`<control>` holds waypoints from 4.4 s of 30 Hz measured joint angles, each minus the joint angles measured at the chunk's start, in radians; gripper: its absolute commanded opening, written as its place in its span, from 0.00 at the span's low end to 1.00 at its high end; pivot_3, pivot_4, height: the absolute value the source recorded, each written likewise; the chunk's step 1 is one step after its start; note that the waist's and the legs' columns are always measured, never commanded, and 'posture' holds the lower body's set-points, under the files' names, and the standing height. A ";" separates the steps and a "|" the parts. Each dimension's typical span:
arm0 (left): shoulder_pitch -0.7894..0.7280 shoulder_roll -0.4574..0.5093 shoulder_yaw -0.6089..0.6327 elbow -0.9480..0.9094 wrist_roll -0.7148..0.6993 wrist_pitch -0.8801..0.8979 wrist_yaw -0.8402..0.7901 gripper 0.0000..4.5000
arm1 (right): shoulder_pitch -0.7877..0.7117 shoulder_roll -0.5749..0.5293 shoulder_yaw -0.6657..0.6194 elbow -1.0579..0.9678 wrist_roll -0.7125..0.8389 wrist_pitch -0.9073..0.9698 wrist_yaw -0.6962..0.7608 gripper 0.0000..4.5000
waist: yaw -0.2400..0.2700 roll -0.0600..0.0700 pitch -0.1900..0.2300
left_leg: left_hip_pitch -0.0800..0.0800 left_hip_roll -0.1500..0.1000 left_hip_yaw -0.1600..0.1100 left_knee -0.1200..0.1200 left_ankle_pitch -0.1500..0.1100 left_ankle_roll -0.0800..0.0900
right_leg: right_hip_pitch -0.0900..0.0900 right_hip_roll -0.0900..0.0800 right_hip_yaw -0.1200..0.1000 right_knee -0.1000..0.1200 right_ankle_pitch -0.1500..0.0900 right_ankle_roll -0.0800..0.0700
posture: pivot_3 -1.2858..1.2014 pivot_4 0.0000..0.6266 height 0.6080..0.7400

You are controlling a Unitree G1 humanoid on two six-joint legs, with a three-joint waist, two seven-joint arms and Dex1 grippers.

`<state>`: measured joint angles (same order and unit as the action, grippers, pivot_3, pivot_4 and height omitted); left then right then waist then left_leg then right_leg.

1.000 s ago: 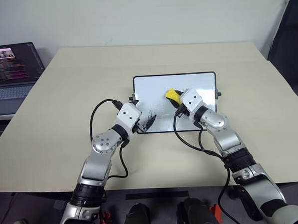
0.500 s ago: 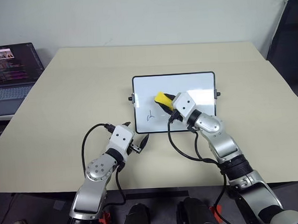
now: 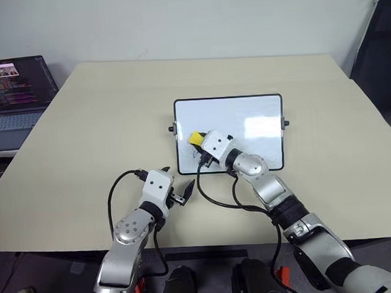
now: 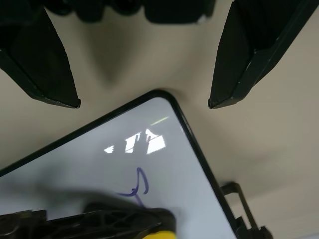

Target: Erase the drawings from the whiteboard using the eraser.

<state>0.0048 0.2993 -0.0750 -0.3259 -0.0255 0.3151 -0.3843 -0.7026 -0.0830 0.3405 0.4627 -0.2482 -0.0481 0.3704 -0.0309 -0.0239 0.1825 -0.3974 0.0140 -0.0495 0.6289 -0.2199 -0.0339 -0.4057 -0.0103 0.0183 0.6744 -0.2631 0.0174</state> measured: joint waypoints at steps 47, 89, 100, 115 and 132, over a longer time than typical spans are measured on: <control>-0.060 0.060 0.005 0.054 -0.001 -0.025 -0.020 1.00 | -0.010 -0.076 0.066 -0.021 -0.025 0.032 0.009 0.26 | 0.008 -0.001 -0.001 | 0.003 -0.001 -0.002 0.001 0.002 0.002 | 0.003 -0.005 -0.002 0.005 -0.002 -0.004 | 0.52 0.24 1.00; -0.076 0.049 -0.001 0.065 0.000 -0.058 -0.020 1.00 | 0.218 -0.277 0.051 -0.278 -0.036 0.023 0.154 0.26 | 0.030 -0.001 -0.001 | 0.006 -0.001 -0.004 -0.003 0.002 0.002 | 0.017 -0.012 -0.004 -0.016 -0.003 -0.001 | 0.52 0.24 1.00; -0.131 0.036 -0.012 0.095 -0.019 -0.074 -0.051 1.00 | 0.305 -0.286 -0.137 -0.616 0.140 0.343 0.198 0.26 | 0.029 0.000 0.003 | -0.007 -0.001 -0.003 -0.004 0.002 0.002 | 0.004 -0.010 -0.004 -0.016 0.001 0.007 | 0.52 0.24 1.00; -0.332 0.035 -0.108 0.180 -0.270 -0.060 -0.458 1.00 | 0.540 -0.381 -0.507 -1.062 0.197 0.924 0.099 0.26 | 0.028 0.000 0.003 | -0.012 -0.004 -0.001 -0.003 0.002 0.001 | 0.000 -0.008 -0.005 -0.017 0.001 0.009 | 0.52 0.24 1.00; -0.490 0.047 -0.189 0.460 -0.237 -0.220 -0.725 1.00 | 0.663 -0.251 -0.818 -1.067 0.329 1.159 -0.018 0.26 | 0.020 0.001 0.004 | -0.011 -0.004 0.000 -0.002 0.002 0.002 | -0.001 -0.005 -0.004 -0.015 0.001 0.008 | 0.52 0.24 1.00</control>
<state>-0.4850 0.3460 -0.2638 0.1338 -0.2621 0.0955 -1.1090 -0.0391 -0.3343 -0.4777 -0.6039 0.0807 1.1111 0.3525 -0.0110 -0.0230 0.1860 -0.4084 0.0097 -0.0494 0.6264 -0.2184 -0.0322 -0.4063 -0.0149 0.0139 0.6593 -0.2618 0.0258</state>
